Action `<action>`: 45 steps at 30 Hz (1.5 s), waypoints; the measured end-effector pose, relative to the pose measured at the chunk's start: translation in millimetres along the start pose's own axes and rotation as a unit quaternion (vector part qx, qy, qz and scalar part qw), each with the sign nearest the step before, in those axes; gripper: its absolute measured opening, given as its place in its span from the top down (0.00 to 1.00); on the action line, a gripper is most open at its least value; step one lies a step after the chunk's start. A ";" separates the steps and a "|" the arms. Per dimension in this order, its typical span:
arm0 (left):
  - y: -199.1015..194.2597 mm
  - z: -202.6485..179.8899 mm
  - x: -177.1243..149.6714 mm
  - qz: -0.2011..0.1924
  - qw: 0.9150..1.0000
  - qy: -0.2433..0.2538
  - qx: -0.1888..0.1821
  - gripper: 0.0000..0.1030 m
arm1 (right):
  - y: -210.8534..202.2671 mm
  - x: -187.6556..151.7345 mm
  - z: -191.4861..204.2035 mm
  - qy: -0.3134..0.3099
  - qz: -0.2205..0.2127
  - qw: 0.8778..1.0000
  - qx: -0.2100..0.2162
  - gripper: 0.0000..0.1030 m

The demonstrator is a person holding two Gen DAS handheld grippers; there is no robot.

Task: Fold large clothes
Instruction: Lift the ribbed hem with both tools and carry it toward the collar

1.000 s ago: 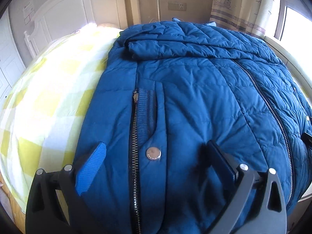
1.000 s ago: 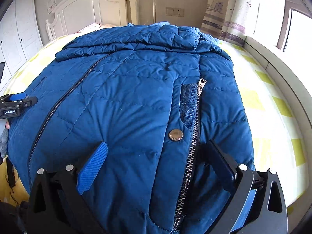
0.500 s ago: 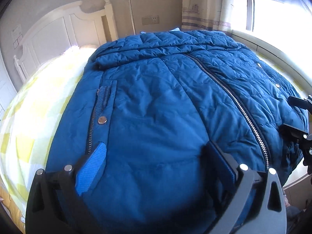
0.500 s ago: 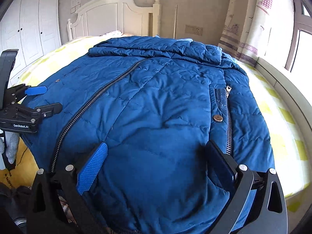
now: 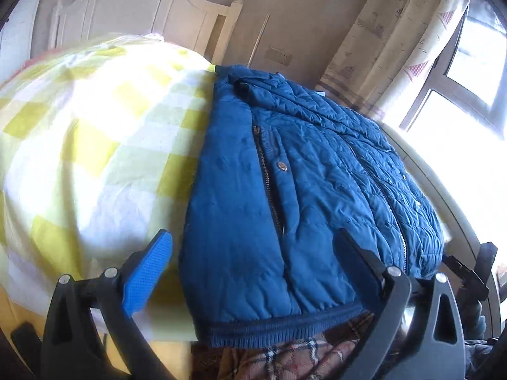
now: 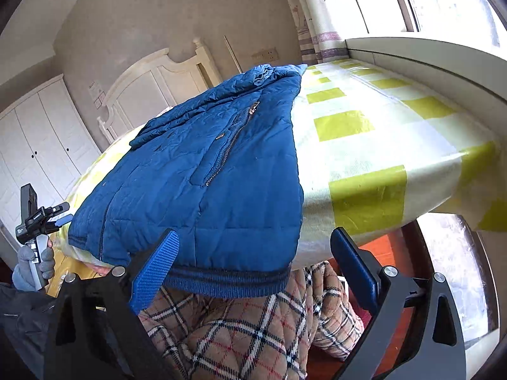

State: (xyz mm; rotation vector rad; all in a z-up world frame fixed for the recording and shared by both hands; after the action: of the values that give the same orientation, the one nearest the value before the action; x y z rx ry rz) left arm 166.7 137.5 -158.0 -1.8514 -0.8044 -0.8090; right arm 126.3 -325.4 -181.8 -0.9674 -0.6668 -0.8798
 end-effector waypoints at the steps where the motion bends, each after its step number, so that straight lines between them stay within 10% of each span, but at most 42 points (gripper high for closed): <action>1: -3.1 -3.1 -5.2 0.002 1.000 0.001 -0.010 0.03 | -1.5 -6.5 -3.3 0.012 -0.002 1.000 0.010 0.14; 13: 10.5 13.6 -55.5 0.030 0.995 -0.068 -0.060 0.04 | 30.2 -14.7 -3.4 0.081 -0.017 0.988 0.128 0.36; 23: -16.4 6.3 -42.7 -0.005 0.990 -0.084 -0.117 0.50 | -12.1 2.5 29.7 0.055 -0.052 0.980 0.184 0.51; 38: -34.4 -15.5 -11.8 -0.046 0.980 -0.078 -0.178 0.44 | -12.7 14.3 44.2 0.064 -0.066 0.973 0.213 0.51; 45: -1.6 -1.1 -9.7 -0.040 0.984 -0.094 -0.143 0.39 | 4.1 16.8 38.9 0.069 -0.069 0.976 0.195 0.49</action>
State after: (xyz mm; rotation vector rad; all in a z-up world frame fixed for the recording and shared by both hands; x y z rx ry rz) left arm 159.7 135.3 -164.6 -2.1869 -0.9254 -0.8437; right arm 134.3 -294.8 -153.5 -0.5089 -0.7584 -0.8866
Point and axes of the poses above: each gripper's, at about its wrist camera, not at the fingertips, and y roughly the way its jaws point, z to its left, x to its top, the point moved 9 cm from there along y, roughly the way its jaws point, and after that the axes turned 9 degrees about -z, right-handed, at the moved point
